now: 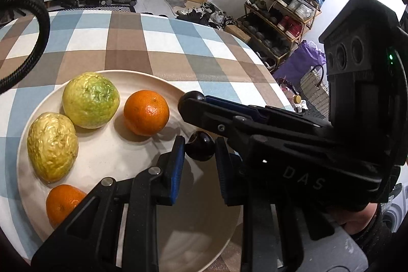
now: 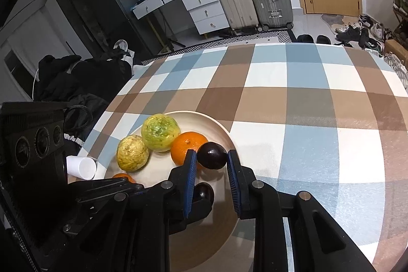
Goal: Organize fruits
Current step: 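Carry both plums onto the beige plate and open both grippers, then withdraw both open grippers from the plate toward the brown fruits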
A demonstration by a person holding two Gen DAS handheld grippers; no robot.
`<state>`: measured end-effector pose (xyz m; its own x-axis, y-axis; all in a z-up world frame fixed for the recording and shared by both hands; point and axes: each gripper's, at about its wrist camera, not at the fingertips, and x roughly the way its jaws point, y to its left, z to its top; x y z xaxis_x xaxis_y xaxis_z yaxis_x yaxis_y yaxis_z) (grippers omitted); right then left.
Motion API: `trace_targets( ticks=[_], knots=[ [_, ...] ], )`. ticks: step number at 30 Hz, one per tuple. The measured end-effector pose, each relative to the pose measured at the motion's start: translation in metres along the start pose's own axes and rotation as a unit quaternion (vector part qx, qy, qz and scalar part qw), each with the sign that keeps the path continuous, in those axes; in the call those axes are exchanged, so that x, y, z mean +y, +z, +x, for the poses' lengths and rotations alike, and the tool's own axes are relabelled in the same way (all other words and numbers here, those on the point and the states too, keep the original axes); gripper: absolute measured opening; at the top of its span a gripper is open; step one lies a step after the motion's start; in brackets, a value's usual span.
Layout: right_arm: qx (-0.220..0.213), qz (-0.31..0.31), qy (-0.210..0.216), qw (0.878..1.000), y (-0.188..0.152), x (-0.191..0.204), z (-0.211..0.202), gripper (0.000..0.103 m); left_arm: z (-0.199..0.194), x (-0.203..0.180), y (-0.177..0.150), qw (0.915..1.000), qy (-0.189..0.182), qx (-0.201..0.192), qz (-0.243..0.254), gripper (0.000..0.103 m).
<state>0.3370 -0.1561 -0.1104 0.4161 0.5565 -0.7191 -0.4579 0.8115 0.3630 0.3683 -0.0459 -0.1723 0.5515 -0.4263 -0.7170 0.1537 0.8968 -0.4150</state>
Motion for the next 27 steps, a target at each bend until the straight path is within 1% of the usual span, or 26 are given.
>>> trace_targets(
  ticks=[5,6,7,9,10,11,13,14,15,16,17,19,21,23,25,27],
  knots=[
    [-0.001,-0.001,-0.002,1.000,0.000,0.001,0.003,0.026,0.003,0.000,0.001,0.9999,0.009,-0.004,0.005,0.021],
    [-0.003,0.000,-0.005,1.000,0.001,0.001,0.002,0.028,0.003,0.001,0.002,0.9999,0.009,-0.004,0.004,0.021],
    [-0.005,0.000,-0.006,1.000,0.001,0.001,0.001,0.030,0.002,0.000,0.002,0.9999,0.010,-0.005,0.004,0.021],
    [-0.011,0.003,-0.007,1.000,0.000,0.000,-0.003,0.043,0.002,0.000,0.003,0.9999,0.009,-0.007,0.005,0.022],
    [-0.012,0.003,-0.007,1.000,0.000,0.001,-0.005,0.047,0.000,-0.001,0.003,0.9999,0.007,-0.008,0.005,0.024],
    [-0.015,0.003,-0.008,1.000,0.000,0.001,-0.007,0.048,-0.002,-0.002,0.003,0.9999,0.008,-0.008,0.005,0.027],
    [-0.027,0.005,0.001,1.000,-0.002,0.001,-0.017,0.048,-0.005,-0.002,0.002,0.9999,0.007,-0.009,0.002,0.043],
    [-0.032,0.004,0.003,0.999,-0.002,0.002,-0.021,0.048,-0.008,-0.002,0.001,0.9999,0.003,-0.011,0.000,0.046],
    [-0.041,0.003,0.001,0.999,-0.003,0.004,-0.028,0.048,-0.011,-0.003,0.001,0.9999,0.002,-0.013,0.001,0.053],
    [-0.049,0.004,0.000,0.999,-0.004,0.006,-0.035,0.048,-0.015,-0.005,0.000,0.9998,0.004,-0.017,0.003,0.058],
    [-0.058,0.008,0.002,0.998,-0.005,0.006,-0.042,0.048,-0.019,-0.007,-0.001,0.9997,0.005,-0.023,0.006,0.060],
    [-0.081,0.027,0.003,0.996,-0.007,0.006,-0.059,0.052,-0.028,-0.011,-0.001,0.9995,0.007,-0.030,0.010,0.068],
    [-0.101,0.038,0.006,0.994,-0.008,0.008,-0.074,0.053,-0.038,-0.015,-0.002,0.9992,0.007,-0.036,0.012,0.069],
    [-0.115,0.036,0.002,0.993,-0.010,0.013,-0.088,0.056,-0.048,-0.022,-0.004,0.9988,0.007,-0.045,0.020,0.072],
    [-0.130,0.031,-0.006,0.991,-0.014,0.020,-0.104,0.062,-0.061,-0.027,-0.007,0.9982,0.011,-0.053,0.025,0.075],
    [-0.144,0.027,-0.008,0.989,-0.019,0.025,-0.118,0.066,-0.075,-0.034,-0.011,0.9976,0.012,-0.061,0.030,0.077]
  ],
)
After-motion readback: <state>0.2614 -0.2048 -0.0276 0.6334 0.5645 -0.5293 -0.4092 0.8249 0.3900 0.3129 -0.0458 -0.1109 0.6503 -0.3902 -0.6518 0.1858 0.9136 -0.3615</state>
